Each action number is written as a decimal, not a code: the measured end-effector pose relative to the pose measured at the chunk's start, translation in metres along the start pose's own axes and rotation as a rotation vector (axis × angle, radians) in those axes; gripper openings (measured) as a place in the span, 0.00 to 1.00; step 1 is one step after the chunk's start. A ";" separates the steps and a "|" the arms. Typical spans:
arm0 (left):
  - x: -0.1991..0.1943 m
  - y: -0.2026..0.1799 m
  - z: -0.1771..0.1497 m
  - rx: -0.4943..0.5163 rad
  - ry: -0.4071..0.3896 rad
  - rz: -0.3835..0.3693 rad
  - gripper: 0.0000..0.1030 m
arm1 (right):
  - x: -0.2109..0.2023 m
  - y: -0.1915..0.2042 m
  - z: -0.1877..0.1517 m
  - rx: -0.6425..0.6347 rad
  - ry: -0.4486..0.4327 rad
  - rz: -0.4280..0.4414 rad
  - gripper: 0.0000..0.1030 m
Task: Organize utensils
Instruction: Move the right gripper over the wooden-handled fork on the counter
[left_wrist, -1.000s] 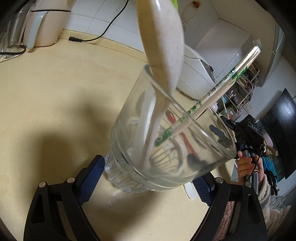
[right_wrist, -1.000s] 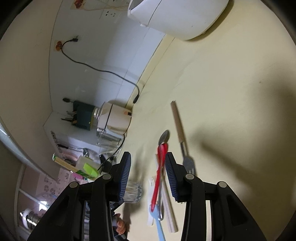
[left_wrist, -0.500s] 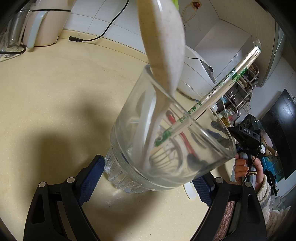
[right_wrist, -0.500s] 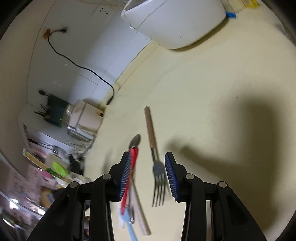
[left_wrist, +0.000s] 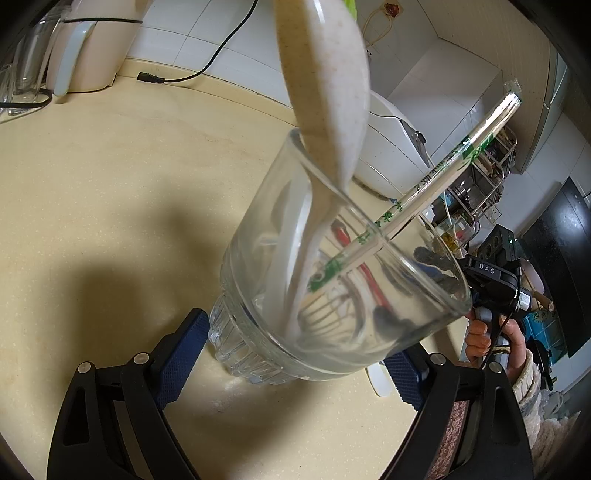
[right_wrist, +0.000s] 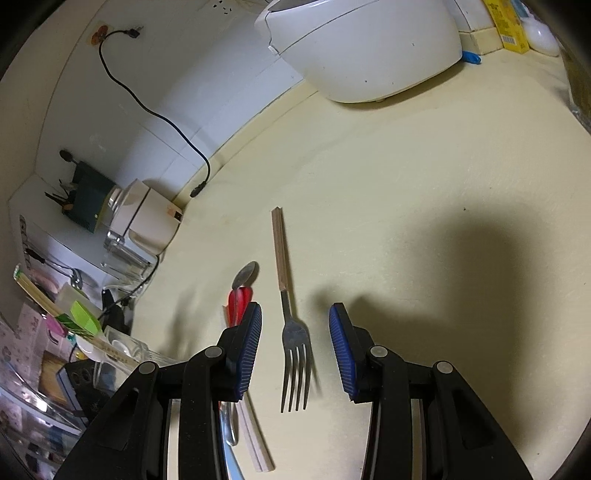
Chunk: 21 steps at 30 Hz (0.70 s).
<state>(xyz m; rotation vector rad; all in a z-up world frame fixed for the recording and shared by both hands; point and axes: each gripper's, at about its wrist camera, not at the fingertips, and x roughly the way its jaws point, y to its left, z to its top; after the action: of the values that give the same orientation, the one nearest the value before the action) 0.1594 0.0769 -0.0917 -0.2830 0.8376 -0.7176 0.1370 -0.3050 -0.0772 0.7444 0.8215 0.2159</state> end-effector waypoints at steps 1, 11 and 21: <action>0.000 0.000 0.000 0.000 0.000 0.000 0.88 | 0.000 0.001 0.000 -0.007 -0.001 -0.010 0.38; 0.000 0.000 0.000 0.000 0.000 0.000 0.88 | 0.018 0.031 0.012 -0.158 0.026 -0.083 0.38; -0.001 0.001 0.000 0.000 -0.001 0.001 0.88 | 0.092 0.084 0.036 -0.507 0.070 -0.373 0.38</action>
<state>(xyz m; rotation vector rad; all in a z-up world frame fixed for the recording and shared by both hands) 0.1599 0.0781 -0.0915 -0.2826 0.8372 -0.7165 0.2340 -0.2215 -0.0583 0.1033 0.9085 0.1064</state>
